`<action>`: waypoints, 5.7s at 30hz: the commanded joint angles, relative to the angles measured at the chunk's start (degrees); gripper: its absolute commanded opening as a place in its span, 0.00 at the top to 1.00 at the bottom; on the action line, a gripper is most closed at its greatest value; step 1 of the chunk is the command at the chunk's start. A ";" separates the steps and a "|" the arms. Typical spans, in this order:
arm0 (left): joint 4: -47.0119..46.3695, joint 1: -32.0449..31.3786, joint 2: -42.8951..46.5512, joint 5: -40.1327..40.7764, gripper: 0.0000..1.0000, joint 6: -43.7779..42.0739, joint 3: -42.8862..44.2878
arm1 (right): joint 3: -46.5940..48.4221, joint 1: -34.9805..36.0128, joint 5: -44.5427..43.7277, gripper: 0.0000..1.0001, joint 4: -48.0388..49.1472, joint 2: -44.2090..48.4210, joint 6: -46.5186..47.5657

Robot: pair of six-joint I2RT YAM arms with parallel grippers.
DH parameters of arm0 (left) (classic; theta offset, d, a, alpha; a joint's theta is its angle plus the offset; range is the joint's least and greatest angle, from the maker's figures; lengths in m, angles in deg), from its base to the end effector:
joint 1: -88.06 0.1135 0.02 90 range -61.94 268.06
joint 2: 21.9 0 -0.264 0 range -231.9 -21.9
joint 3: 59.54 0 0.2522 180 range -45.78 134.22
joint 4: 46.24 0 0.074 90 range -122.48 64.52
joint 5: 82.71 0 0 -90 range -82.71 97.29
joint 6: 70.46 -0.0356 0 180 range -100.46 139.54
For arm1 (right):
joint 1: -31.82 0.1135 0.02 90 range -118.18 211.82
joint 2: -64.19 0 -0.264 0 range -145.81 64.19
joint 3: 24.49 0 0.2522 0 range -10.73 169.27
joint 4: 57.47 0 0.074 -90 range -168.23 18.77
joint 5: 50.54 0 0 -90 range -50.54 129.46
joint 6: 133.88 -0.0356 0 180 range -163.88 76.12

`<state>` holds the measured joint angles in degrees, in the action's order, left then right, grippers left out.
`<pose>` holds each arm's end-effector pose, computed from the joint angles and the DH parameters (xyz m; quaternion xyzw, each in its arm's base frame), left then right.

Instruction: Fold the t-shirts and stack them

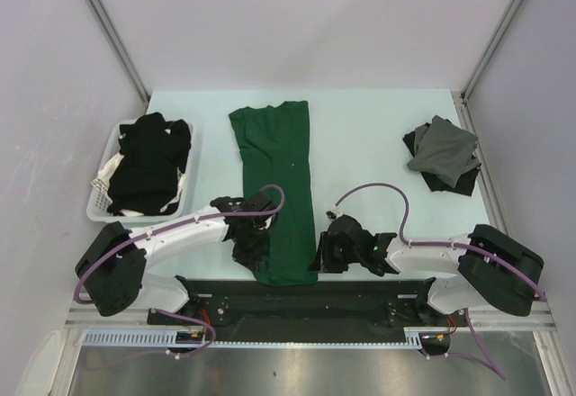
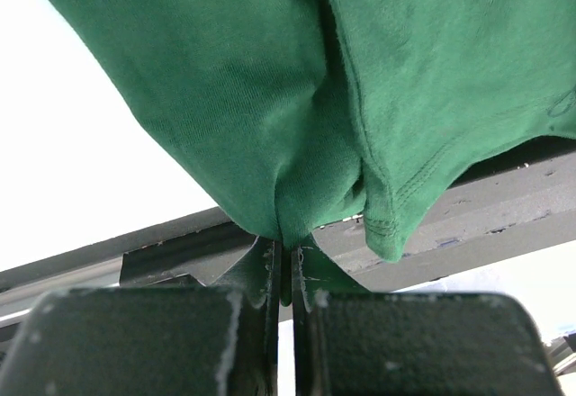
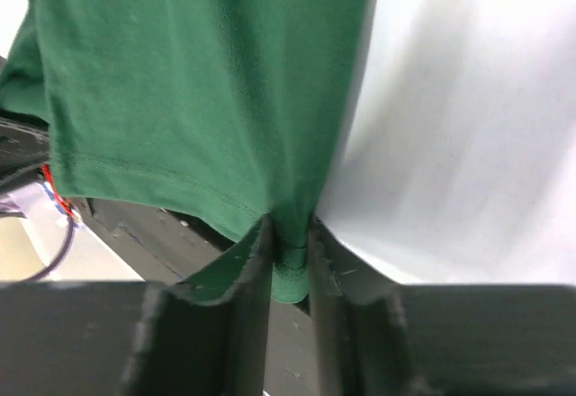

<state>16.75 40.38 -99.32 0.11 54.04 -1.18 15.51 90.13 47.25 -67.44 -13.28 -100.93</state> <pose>0.1421 -0.1627 0.1805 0.1186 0.9886 -0.0926 0.0111 0.1203 0.2040 0.1373 -0.0349 0.9293 0.3398 0.1401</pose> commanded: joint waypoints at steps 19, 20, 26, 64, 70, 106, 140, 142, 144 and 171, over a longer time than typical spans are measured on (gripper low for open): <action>-2.56 -0.31 0.26 -0.82 1.00 0.30 0.23 | 0.57 0.14 -0.15 0.89 -9.77 5.93 0.63; -2.48 -0.31 0.26 -0.73 1.00 0.48 0.23 | 0.57 0.14 -0.06 0.93 -9.59 5.93 0.54; -2.04 -0.31 1.05 -0.38 1.00 0.74 0.58 | 0.48 -0.64 0.29 1.00 -9.07 6.02 1.16; 6.14 4.00 1.93 16.40 1.00 -4.53 16.66 | 20.16 -21.39 8.47 1.00 -18.73 2.42 17.77; 6.14 6.63 1.67 16.58 1.00 -6.11 17.71 | 24.12 -23.23 10.05 1.00 -18.74 -1.71 19.26; 3.32 27.46 -27.50 12.28 1.00 -16.92 45.65 | 69.36 -33.69 17.96 1.00 -35.33 -37.30 33.50; 5.52 32.74 -44.82 9.73 1.00 -19.91 63.33 | 91.62 -37.74 21.30 1.00 -40.79 -55.06 34.47; 5.44 32.83 -45.97 9.55 1.00 -20.17 64.29 | 92.41 -37.91 21.74 1.00 -40.71 -56.38 34.47; 5.26 33.00 -46.84 9.47 1.00 -20.26 65.00 | 93.29 -38.09 21.74 1.00 -40.71 -57.43 34.56; 0.70 33.97 -31.92 7.71 0.73 -18.68 53.24 | 79.08 -37.21 15.24 0.00 -38.25 -40.66 35.35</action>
<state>18.37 74.00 -139.02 9.44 35.11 56.06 99.05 52.05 64.06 -108.92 -62.54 -65.83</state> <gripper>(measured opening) 0.314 0.993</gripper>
